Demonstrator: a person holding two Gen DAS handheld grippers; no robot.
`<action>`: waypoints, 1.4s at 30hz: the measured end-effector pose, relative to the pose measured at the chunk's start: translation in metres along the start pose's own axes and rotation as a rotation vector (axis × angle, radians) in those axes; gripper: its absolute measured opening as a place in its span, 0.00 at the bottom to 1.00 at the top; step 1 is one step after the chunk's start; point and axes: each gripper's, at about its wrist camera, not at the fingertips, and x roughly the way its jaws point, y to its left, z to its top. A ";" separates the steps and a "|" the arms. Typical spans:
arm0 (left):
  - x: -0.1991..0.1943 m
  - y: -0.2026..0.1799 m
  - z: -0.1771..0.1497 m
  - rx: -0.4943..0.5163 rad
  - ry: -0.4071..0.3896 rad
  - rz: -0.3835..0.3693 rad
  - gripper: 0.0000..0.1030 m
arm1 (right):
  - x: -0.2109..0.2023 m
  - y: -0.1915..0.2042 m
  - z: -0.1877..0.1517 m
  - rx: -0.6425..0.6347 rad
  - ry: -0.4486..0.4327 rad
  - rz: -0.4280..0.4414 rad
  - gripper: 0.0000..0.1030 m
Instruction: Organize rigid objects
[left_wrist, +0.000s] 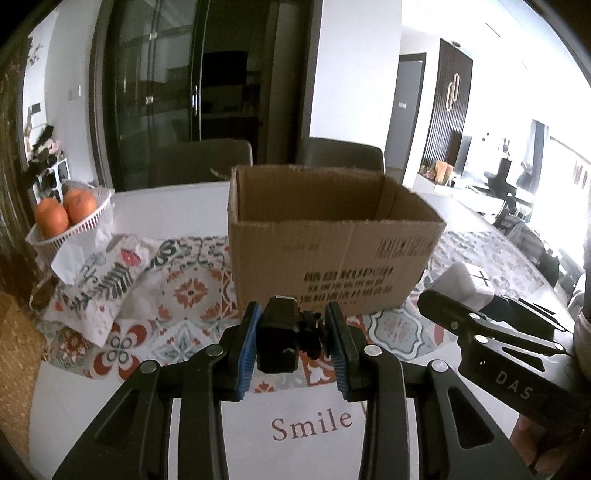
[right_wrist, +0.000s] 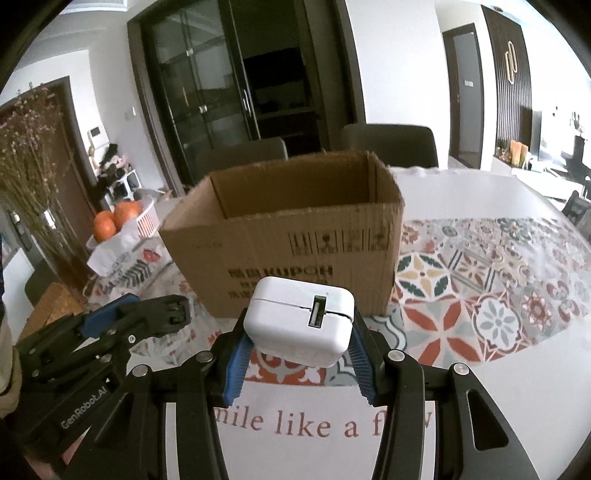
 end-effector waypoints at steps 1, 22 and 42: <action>-0.002 0.000 0.001 0.000 -0.005 -0.002 0.34 | -0.002 0.000 0.002 0.000 -0.007 0.002 0.48; -0.025 -0.010 0.057 0.034 -0.136 -0.035 0.02 | -0.032 0.006 0.050 -0.042 -0.131 0.025 0.48; -0.012 -0.032 0.032 0.101 0.001 -0.082 0.02 | -0.026 -0.007 0.028 -0.012 -0.066 0.027 0.48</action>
